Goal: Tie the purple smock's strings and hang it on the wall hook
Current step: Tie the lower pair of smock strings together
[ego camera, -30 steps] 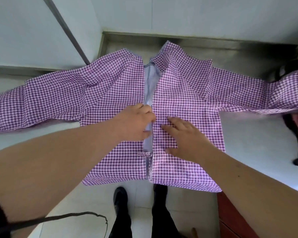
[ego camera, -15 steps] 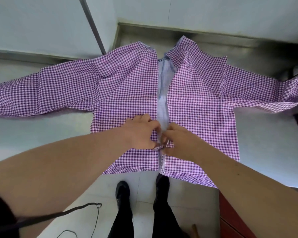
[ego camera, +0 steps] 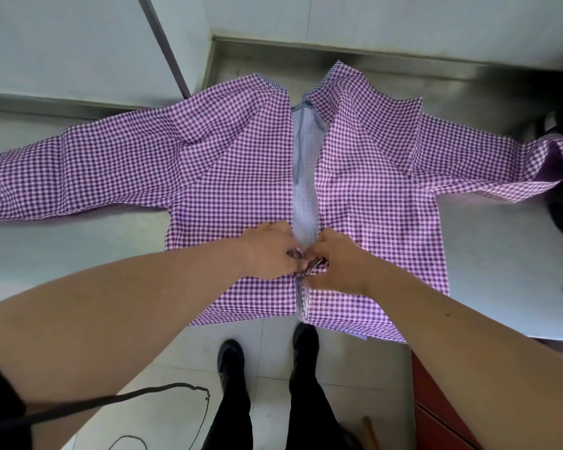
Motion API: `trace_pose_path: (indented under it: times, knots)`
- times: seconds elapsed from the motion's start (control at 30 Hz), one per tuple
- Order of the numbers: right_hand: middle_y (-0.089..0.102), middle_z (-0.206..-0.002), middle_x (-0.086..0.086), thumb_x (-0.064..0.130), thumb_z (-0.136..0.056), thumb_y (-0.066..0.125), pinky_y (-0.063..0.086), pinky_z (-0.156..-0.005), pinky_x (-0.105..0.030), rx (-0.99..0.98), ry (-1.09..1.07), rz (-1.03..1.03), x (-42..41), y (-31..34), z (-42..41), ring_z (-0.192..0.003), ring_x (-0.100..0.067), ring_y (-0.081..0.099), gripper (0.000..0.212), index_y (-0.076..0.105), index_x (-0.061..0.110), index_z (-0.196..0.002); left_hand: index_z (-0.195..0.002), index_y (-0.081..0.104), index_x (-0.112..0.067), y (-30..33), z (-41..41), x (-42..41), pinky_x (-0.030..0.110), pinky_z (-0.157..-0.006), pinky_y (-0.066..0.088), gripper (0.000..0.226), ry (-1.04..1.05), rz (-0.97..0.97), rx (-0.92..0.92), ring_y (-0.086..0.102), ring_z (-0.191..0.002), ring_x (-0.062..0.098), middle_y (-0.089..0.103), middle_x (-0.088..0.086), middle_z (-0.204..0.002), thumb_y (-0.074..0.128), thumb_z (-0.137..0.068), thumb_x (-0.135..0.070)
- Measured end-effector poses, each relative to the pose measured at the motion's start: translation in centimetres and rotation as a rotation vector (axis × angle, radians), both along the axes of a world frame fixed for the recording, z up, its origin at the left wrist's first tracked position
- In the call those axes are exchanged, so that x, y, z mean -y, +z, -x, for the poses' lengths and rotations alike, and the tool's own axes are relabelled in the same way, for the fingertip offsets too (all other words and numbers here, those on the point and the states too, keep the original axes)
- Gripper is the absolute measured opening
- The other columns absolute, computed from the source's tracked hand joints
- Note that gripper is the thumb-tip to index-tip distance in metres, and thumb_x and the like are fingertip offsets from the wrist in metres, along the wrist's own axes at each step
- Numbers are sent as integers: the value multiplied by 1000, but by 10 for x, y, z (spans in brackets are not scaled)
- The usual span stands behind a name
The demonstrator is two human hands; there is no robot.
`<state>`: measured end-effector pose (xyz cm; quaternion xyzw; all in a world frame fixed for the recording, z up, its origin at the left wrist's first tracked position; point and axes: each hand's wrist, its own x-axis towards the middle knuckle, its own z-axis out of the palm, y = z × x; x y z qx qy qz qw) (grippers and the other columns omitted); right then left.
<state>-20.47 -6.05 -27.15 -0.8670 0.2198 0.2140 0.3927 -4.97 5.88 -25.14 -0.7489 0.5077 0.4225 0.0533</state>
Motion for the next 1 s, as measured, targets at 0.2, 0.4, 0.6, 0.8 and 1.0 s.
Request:
trace_pose_path:
  times: [0.2,0.4,0.6,0.8,1.0]
  knots:
    - [53,-109,11,39,-85,83,45,-93,-26,13,-26,-86,6,4,-3,-100,-9,56,16,76,30,-97,-98,69,-38,-10,-11,2,43,-109,44,25,84,37,-141,51,-116,18,47,-7,-117,63,-89,-61]
    - [70,-91,8,33,-85,83,57,-87,-39,-2,-201,-270,11,3,1,-83,-10,63,16,70,26,-91,-97,64,-46,-10,-14,-1,47,-112,40,25,7,-16,-121,38,-118,16,38,-9,-117,65,-85,-69]
    - [72,-81,12,33,-83,87,54,-71,-25,79,-305,-294,13,3,6,-71,-1,61,17,74,26,-89,-107,71,-47,-11,-12,2,44,-109,43,20,126,21,-204,46,-113,15,41,-17,-105,68,-88,-55]
    - [69,-76,13,33,-87,83,44,-61,-19,71,-335,-196,14,3,10,-59,6,56,13,72,26,-87,-106,72,-42,-11,-13,5,37,-110,41,15,164,-3,-244,47,-120,18,45,-8,-115,69,-91,-44]
    - [61,-78,12,35,-98,70,44,-65,-24,65,-228,-186,14,4,9,-67,-6,51,14,66,24,-91,-98,71,-40,-8,-13,5,39,-111,43,12,189,-18,-269,49,-117,17,45,-9,-113,72,-90,-50]
